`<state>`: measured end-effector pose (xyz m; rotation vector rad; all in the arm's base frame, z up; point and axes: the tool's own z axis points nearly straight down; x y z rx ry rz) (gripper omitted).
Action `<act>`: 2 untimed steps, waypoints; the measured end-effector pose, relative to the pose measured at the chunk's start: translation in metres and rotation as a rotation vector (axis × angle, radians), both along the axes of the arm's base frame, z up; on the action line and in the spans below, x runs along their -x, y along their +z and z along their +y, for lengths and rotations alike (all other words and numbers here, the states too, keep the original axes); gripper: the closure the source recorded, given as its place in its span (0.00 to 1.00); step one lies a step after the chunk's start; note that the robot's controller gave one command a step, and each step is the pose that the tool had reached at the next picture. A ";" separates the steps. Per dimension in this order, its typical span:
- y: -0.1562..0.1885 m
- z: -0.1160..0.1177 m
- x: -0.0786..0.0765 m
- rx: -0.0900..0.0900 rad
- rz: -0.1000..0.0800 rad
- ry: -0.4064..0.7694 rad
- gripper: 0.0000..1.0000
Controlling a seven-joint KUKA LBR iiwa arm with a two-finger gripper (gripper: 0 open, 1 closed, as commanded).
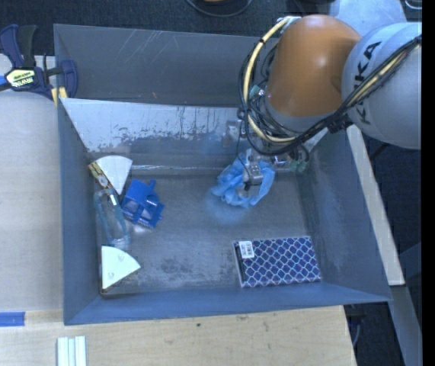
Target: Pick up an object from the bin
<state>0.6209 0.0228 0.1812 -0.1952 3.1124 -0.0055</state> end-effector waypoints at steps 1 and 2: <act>-0.104 -0.015 -0.003 -0.006 0.010 -0.054 1.00; -0.104 -0.015 -0.003 -0.006 0.011 -0.054 1.00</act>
Offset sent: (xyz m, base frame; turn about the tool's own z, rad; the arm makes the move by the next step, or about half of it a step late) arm 0.0000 0.0000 0.0000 0.0000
